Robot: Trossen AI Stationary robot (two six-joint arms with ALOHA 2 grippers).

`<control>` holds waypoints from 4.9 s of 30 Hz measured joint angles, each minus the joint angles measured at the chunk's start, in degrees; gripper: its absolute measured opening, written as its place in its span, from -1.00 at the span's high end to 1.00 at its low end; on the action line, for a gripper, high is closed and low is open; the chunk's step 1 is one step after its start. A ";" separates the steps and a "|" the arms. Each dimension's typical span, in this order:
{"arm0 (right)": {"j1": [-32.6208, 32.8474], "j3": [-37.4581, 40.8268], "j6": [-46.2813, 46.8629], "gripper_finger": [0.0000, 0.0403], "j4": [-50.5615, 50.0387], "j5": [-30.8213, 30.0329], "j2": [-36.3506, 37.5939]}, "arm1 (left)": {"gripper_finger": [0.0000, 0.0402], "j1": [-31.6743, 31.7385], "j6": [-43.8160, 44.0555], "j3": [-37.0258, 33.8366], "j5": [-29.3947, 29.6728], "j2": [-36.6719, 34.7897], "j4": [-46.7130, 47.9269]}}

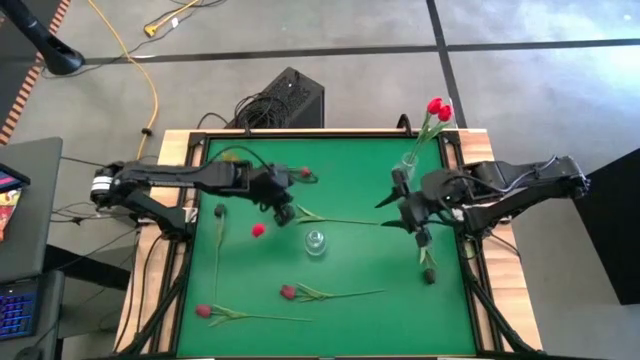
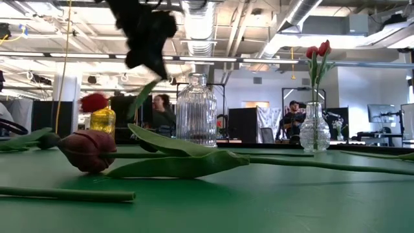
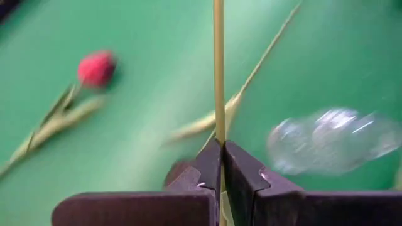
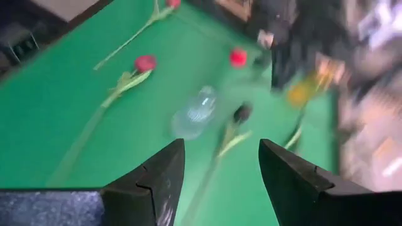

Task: Sort flowers into vase by color
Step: Put the red tulip into the right transparent vase

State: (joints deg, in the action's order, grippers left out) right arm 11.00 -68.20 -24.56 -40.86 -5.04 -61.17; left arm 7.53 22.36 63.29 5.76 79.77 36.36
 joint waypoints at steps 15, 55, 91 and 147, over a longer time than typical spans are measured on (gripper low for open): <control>-1.91 0.00 -47.18 -0.14 18.26 -16.23 -9.65 | 1.00 7.65 13.05 7.23 -25.13 -0.07 -13.05; -4.74 0.02 -69.10 0.90 45.97 -33.07 -29.59 | 0.97 9.87 17.61 7.25 -26.86 -0.07 -14.39; -17.56 31.15 3.84 0.92 32.92 -19.20 24.54 | 0.16 16.41 -12.25 -7.32 -18.93 -14.95 -30.67; -36.65 44.11 22.02 0.10 35.23 -20.77 31.56 | 0.16 16.37 -9.25 -16.38 -20.42 -15.06 -39.69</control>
State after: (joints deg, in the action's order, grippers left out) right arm -25.65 -24.09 -2.53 -5.63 -25.81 -29.61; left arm 23.90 13.10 46.92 -14.66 64.71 -3.33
